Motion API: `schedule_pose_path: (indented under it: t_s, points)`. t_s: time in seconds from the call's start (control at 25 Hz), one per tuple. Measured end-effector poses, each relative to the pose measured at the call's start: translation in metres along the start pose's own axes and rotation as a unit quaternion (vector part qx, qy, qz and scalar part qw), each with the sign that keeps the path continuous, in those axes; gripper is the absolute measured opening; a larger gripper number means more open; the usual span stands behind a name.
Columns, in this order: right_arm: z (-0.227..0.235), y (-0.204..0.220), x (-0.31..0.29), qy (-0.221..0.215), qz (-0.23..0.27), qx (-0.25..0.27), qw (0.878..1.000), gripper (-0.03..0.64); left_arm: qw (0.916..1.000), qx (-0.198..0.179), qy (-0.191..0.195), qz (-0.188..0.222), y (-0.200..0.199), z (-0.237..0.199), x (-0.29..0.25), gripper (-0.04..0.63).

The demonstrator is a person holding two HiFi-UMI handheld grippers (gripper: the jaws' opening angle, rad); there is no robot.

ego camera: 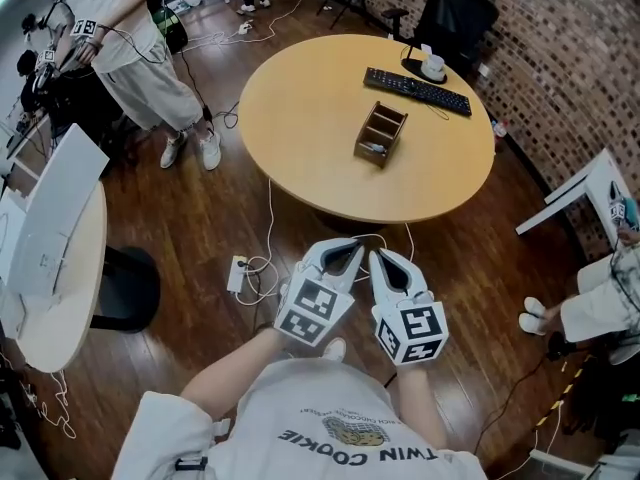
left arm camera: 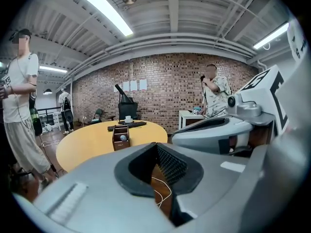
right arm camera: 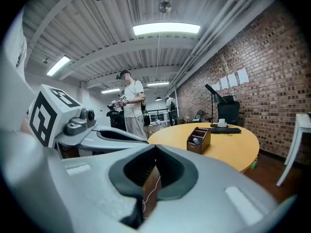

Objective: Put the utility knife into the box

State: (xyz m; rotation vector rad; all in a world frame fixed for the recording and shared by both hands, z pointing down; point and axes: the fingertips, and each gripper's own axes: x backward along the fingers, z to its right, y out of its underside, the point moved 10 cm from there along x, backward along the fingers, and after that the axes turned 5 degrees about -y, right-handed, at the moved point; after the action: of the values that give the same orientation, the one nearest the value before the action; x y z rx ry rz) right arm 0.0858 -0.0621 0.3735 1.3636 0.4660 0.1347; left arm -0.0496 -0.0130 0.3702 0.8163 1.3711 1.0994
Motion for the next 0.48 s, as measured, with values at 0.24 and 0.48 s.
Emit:
schedule_pose_path:
  t_s: [0.24, 0.48]
  points:
    - [-0.044, 0.003, 0.004, 0.009, 0.001, 0.007, 1.000, 0.002, 0.9996, 0.025, 0.008, 0.006, 0.015, -0.010, 0.040, 0.008]
    - [-0.078, 0.009, 0.012, 0.027, -0.004, 0.004, 1.000, 0.002, 0.9990, 0.039, 0.019, 0.008, 0.029, -0.016, 0.074, 0.008]
